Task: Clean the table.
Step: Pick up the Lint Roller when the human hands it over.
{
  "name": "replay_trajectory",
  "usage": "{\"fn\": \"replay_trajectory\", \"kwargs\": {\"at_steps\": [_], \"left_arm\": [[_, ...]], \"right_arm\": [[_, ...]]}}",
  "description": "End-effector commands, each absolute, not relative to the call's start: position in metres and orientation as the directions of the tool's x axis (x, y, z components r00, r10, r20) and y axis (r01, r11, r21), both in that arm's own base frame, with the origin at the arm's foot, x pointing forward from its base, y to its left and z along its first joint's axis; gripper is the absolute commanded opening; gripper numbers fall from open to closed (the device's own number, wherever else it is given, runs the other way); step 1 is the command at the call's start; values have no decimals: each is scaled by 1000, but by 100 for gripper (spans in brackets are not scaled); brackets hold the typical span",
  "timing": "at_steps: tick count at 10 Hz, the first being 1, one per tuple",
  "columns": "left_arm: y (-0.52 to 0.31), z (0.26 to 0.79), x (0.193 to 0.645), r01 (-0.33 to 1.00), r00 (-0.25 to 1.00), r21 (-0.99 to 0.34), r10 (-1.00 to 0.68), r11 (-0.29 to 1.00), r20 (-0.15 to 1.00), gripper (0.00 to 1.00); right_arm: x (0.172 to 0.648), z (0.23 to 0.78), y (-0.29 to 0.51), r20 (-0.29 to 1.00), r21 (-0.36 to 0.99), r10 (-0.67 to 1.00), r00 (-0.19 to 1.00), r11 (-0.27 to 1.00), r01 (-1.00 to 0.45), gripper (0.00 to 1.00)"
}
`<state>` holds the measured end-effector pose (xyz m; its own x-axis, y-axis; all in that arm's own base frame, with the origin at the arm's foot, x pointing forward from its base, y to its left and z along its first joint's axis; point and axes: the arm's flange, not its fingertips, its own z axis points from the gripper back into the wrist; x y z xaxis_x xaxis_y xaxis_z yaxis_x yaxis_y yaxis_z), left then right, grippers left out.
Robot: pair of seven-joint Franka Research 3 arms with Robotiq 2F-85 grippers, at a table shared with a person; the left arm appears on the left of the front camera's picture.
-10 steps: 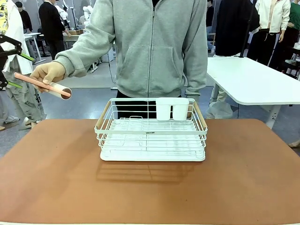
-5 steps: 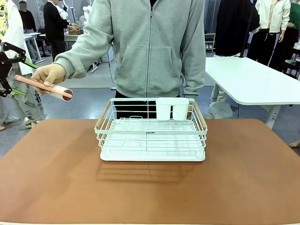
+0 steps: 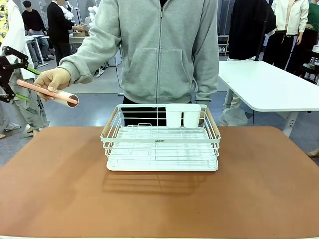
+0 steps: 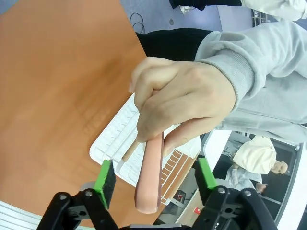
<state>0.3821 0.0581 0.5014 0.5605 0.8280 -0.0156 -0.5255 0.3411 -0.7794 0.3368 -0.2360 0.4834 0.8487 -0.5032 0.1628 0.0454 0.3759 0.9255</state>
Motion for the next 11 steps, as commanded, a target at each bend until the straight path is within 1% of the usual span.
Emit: {"fn": "replay_trajectory", "kwargs": {"at_steps": [1,3,4,5,6,10,11], "left_arm": [[53,497,384,-514,541,-800,841,310,-22,0],[54,497,384,-513,542,-800,840,310,-22,0],[53,497,384,-512,542,-801,840,310,-21,14],[51,498,384,-511,542,-801,840,313,-18,4],[50,498,383,-509,544,-801,839,314,-16,0],[49,499,381,-502,555,-801,832,325,-10,0],[49,499,378,-481,580,-804,814,350,7,0]], "right_arm": [[336,486,-236,173,930,-500,848,368,27,100],[336,486,-236,173,930,-500,848,368,27,100],[336,486,-236,173,930,-500,848,368,27,100],[336,486,-236,173,930,-500,848,368,27,100],[336,486,-236,173,930,-500,848,368,27,100],[336,486,-236,173,930,-500,848,368,27,100],[336,486,-236,173,930,-500,848,368,27,100]]}}
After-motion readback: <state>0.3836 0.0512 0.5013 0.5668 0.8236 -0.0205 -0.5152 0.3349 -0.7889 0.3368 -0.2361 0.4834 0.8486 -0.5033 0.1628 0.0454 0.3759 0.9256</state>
